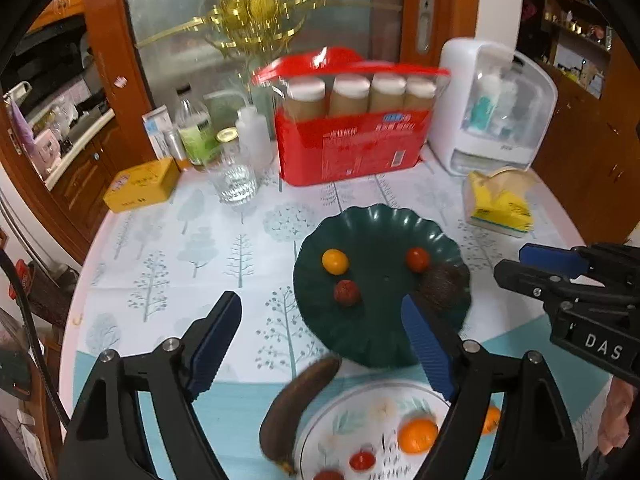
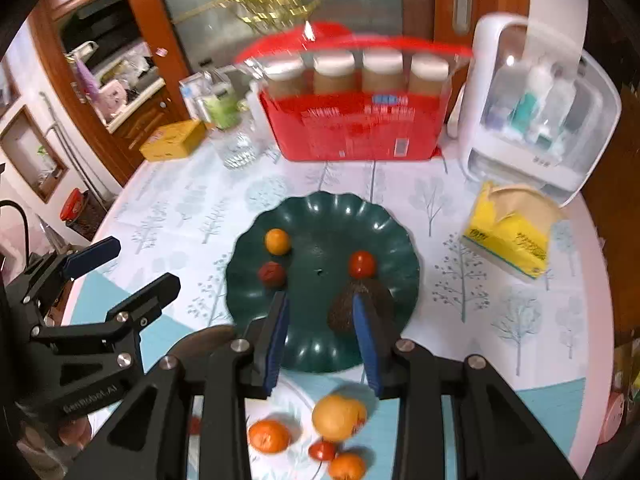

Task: Organize fruits
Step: 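Withdraw both open tools back toward the white fruit plate, then grasp the second lychee with the left tool while the right grasps a mandarin, then lift the lychee and mandarin and carry both toward the green plate, then lower the lychee and mandarin onto the green plate and open both tools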

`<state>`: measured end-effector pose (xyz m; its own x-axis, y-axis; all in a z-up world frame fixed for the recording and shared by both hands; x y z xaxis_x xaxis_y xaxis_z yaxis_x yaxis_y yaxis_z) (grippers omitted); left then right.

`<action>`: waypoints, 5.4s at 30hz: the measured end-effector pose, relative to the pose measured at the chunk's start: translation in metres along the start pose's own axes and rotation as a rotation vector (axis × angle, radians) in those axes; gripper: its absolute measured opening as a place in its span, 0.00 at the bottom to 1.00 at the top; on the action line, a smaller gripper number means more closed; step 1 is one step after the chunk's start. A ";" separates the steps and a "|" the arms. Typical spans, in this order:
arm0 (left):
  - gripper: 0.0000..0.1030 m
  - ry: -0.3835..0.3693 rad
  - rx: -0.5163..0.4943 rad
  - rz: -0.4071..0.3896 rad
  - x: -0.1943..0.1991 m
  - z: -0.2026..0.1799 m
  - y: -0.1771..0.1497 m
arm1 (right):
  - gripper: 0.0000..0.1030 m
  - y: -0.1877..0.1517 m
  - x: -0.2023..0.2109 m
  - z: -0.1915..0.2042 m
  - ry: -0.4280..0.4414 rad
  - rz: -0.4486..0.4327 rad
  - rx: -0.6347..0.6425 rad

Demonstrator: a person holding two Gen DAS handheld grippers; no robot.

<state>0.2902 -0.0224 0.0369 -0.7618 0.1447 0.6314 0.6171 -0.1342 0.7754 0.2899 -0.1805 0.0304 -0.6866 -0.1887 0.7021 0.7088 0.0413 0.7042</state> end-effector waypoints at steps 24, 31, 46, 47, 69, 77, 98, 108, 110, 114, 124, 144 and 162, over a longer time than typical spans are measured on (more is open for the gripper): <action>0.90 -0.024 -0.018 -0.186 0.161 -0.010 -0.082 | 0.37 -0.097 0.141 0.062 0.035 -0.219 0.054; 0.90 0.008 -0.006 -0.168 0.126 -0.002 -0.124 | 0.37 -0.127 0.132 0.045 -0.036 -0.235 0.063; 0.90 0.013 0.029 -0.027 0.052 0.014 -0.177 | 0.37 -0.173 0.065 -0.007 -0.110 -0.124 0.022; 0.90 0.009 0.030 -0.016 0.048 0.013 -0.181 | 0.37 -0.177 0.061 -0.009 -0.112 -0.113 0.023; 0.47 -0.029 0.121 0.157 -0.003 0.012 -0.233 | 0.37 -0.214 0.005 -0.017 -0.071 -0.021 0.066; 0.45 -0.015 0.104 0.148 -0.004 0.007 -0.232 | 0.37 -0.213 0.004 -0.015 -0.070 -0.039 0.087; 0.30 -0.036 0.121 0.146 -0.006 0.005 -0.228 | 0.39 -0.219 -0.005 -0.023 -0.033 -0.026 0.032; 0.30 -0.049 0.106 0.101 0.020 -0.005 -0.215 | 0.39 -0.217 0.018 -0.009 -0.022 -0.069 0.047; 0.30 -0.051 0.099 0.085 0.030 -0.008 -0.212 | 0.39 -0.215 0.029 -0.004 -0.019 -0.087 0.058; 0.30 -0.057 0.089 0.056 0.052 -0.014 -0.207 | 0.39 -0.214 0.048 0.008 -0.008 -0.114 0.077; 0.30 -0.056 0.014 -0.055 0.114 -0.022 -0.152 | 0.39 -0.188 0.112 0.039 0.059 -0.181 0.103; 0.30 0.039 -0.101 -0.205 0.123 -0.016 0.085 | 0.39 0.085 0.199 0.036 0.023 -0.424 0.093; 0.30 -0.104 0.043 0.313 -0.175 -0.040 -0.074 | 0.39 -0.007 -0.169 -0.019 0.032 0.148 -0.051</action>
<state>0.3706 -0.0772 -0.1314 -0.5110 0.2027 0.8354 0.8275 -0.1470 0.5419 0.4043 -0.1679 -0.0947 -0.5688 -0.2159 0.7937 0.8099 0.0214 0.5862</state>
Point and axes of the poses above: each gripper's, at about its wrist camera, not at the fingertips, and x roughly against the way its jaws point, z to its left, y to its top, the point moved 4 cm from there along -x, roughly the way its jaws point, and after that the axes turned 13 degrees about -z, right-handed, at the moved point
